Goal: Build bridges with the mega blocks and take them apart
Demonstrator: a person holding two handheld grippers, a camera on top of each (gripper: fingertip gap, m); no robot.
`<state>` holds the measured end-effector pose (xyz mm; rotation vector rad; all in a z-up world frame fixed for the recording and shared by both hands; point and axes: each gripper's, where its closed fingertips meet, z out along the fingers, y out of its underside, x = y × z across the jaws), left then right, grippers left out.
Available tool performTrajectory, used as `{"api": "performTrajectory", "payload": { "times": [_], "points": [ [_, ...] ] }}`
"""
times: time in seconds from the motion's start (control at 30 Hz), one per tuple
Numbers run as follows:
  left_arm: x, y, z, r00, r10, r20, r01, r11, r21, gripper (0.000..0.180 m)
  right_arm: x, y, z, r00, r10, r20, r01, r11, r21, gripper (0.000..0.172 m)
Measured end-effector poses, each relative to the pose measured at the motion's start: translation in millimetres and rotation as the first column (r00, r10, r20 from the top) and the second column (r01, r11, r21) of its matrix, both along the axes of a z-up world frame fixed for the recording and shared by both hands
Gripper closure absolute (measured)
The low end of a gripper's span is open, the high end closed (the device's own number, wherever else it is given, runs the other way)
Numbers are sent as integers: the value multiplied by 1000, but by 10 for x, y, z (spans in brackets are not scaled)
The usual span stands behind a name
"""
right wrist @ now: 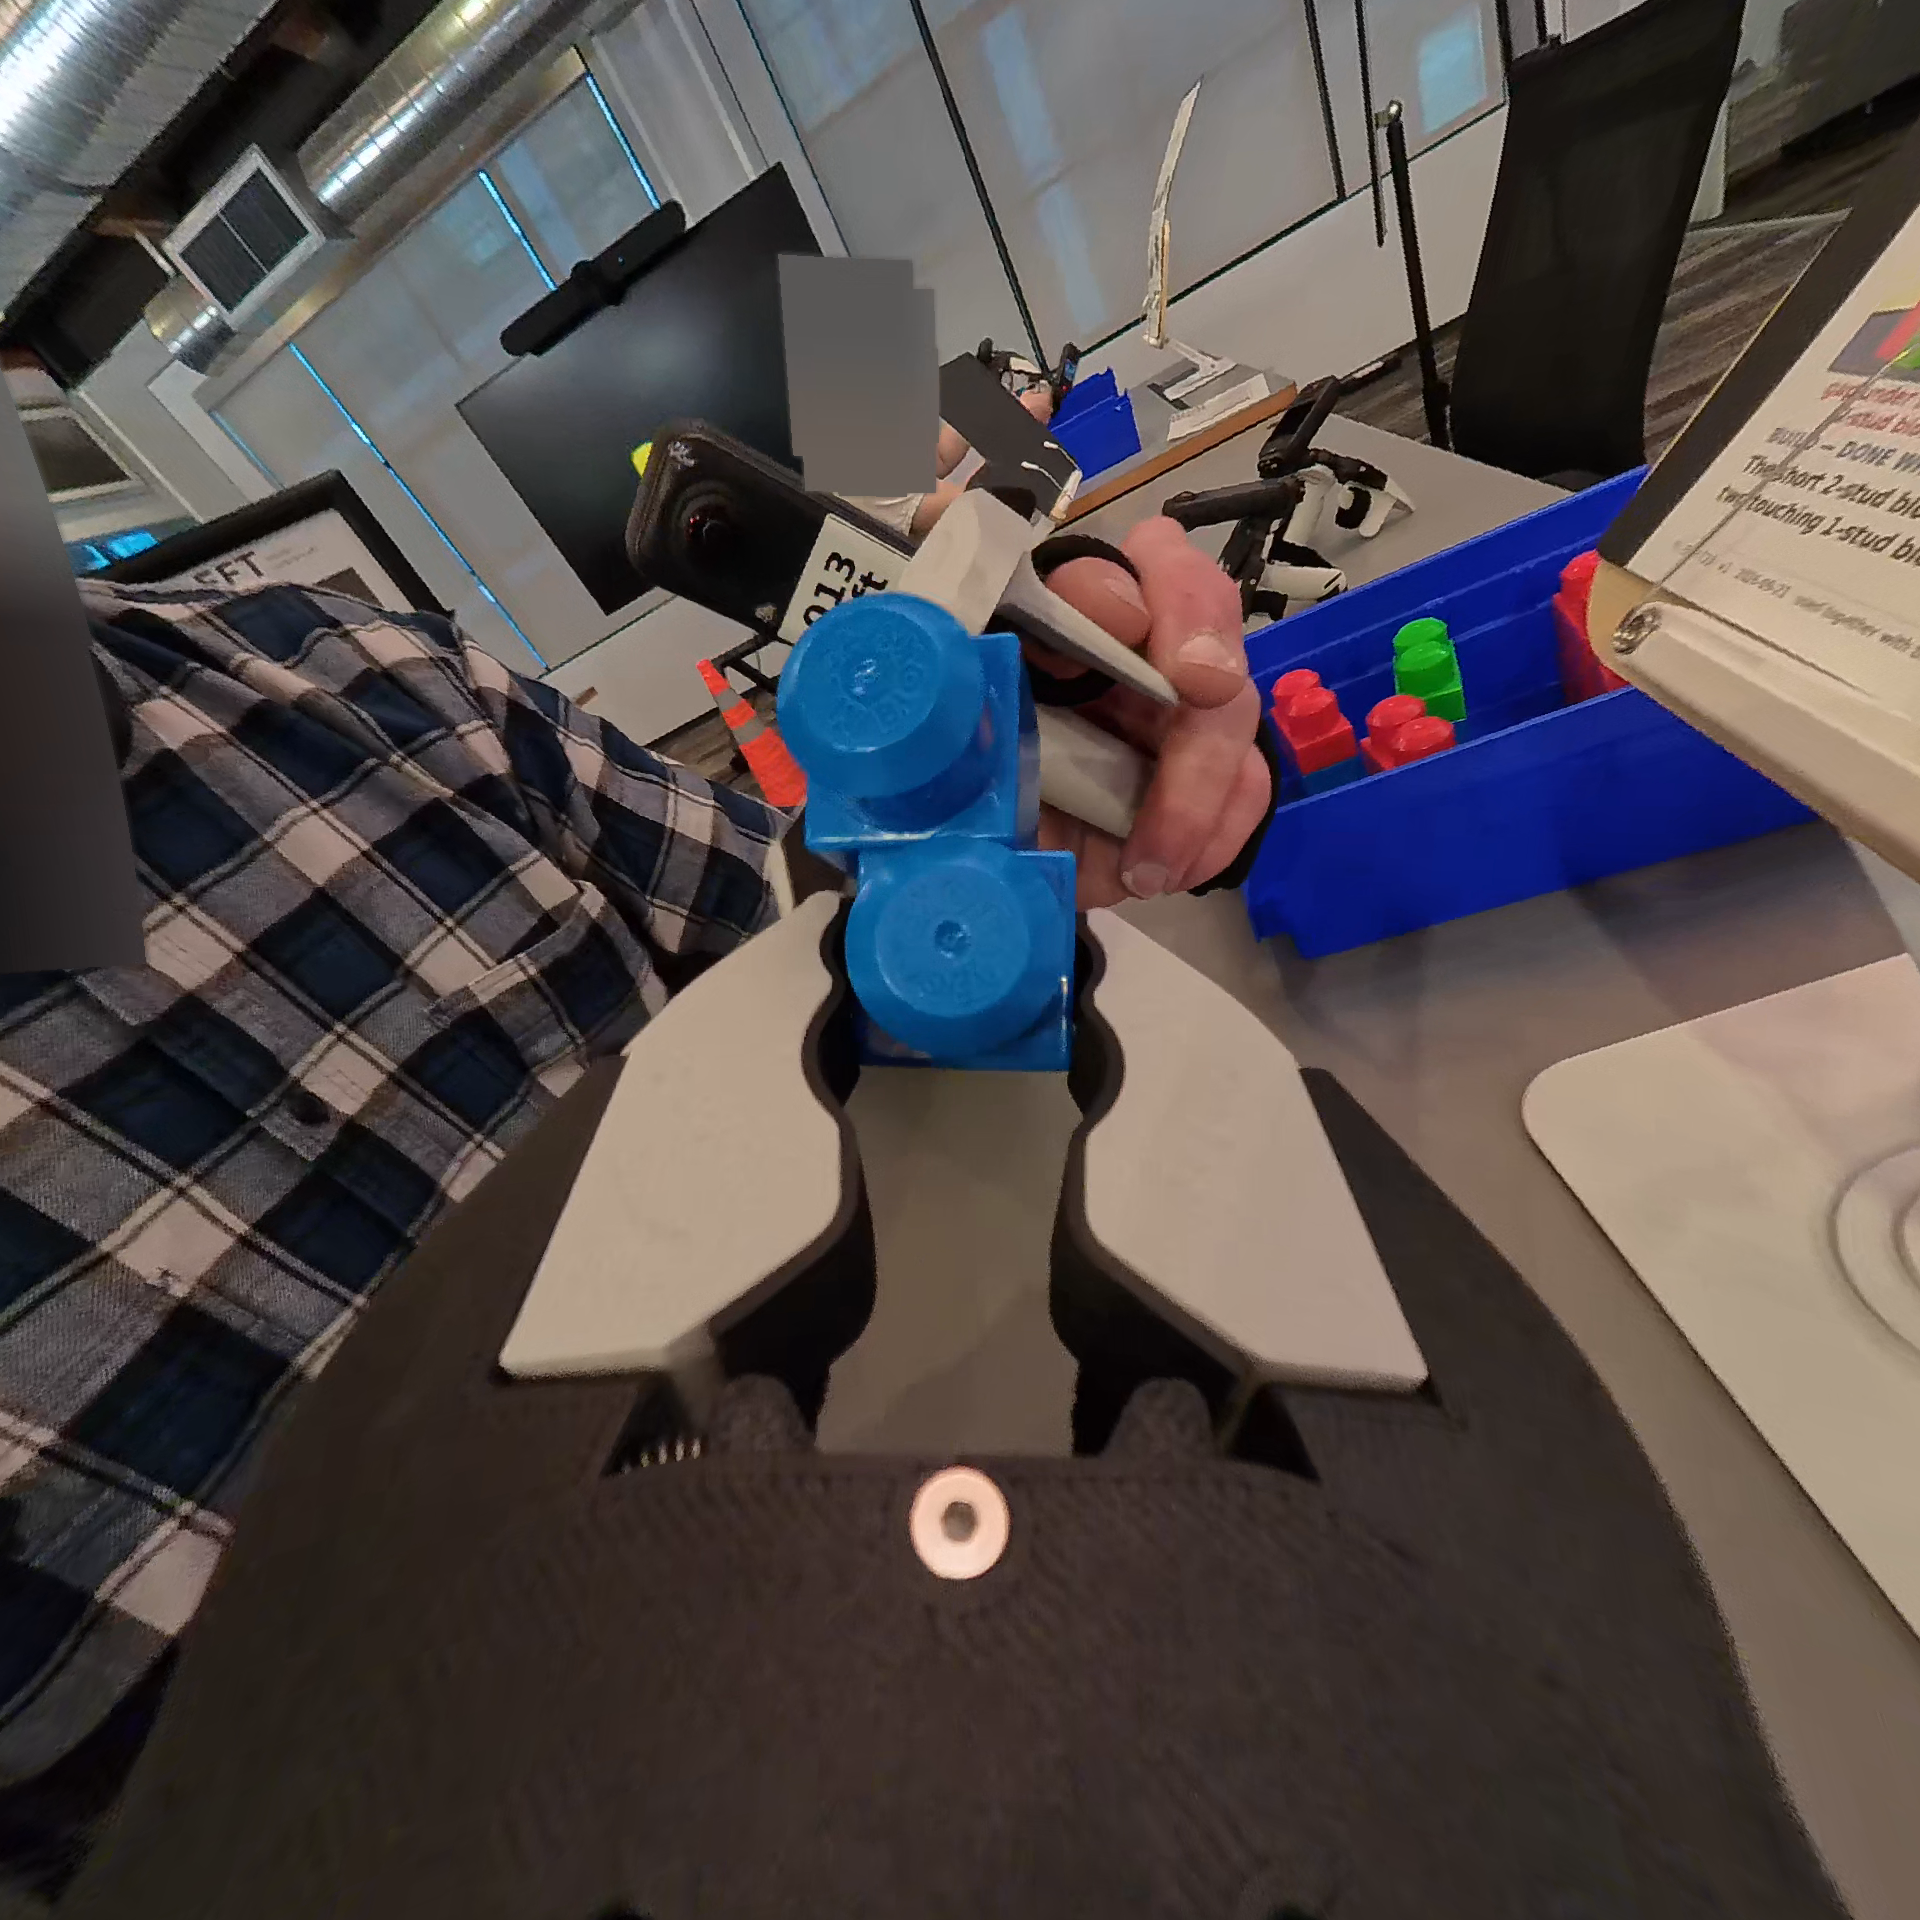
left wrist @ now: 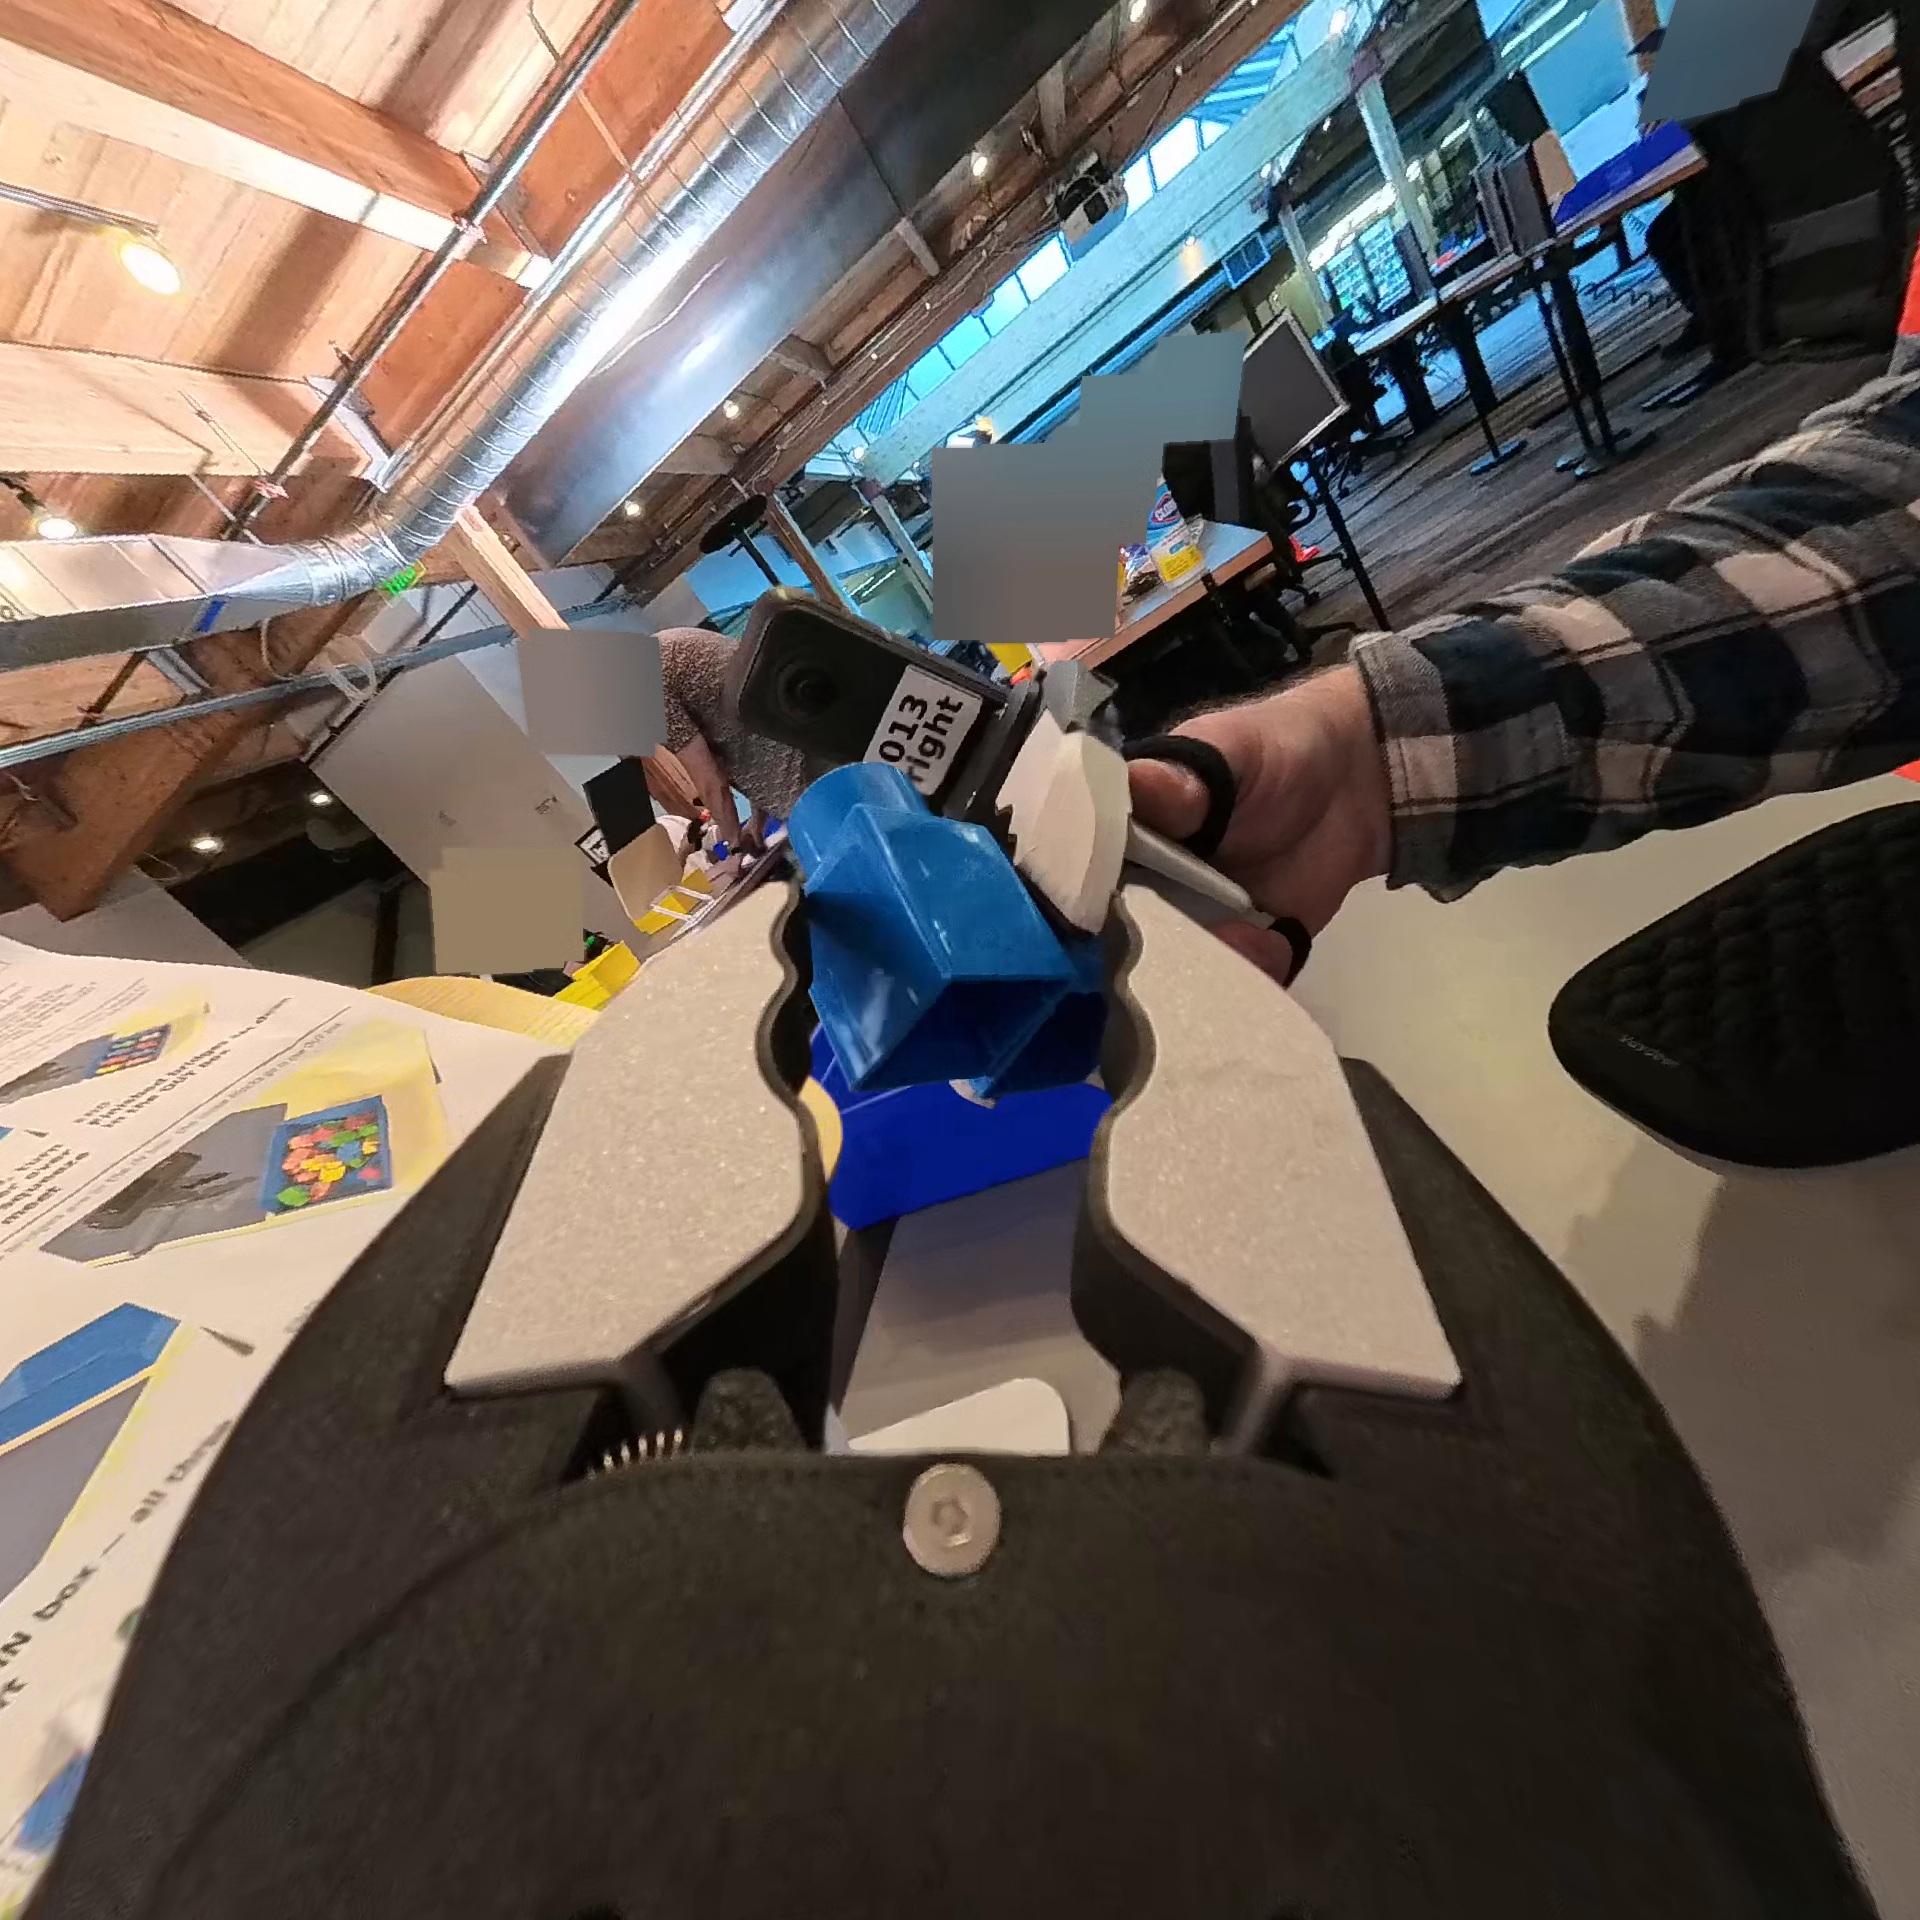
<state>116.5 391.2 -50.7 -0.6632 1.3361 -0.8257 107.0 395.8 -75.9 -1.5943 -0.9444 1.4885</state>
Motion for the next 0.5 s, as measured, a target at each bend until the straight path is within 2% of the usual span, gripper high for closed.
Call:
{"api": "performTrajectory", "payload": {
  "times": [0.1, 0.23, 0.5],
  "points": [
    [-45, -10, 56, 999, -47, 27, 49, 997, -60, 150, -17, -25, -51, 999, 0, 38, -2, 999, 43, 133],
    [-42, -24, 85, 997, -61, 43, 65, 993, -96, 150, -33, -46, -48, 999, -7, 50, 3, 997, 81, 133],
    [-26, 14, 65, 997, -61, 41, 66, 989, -131, 151, -59, -21, -143, 977, -107, 187, 64, 973, 224, 133]
  ]
}}
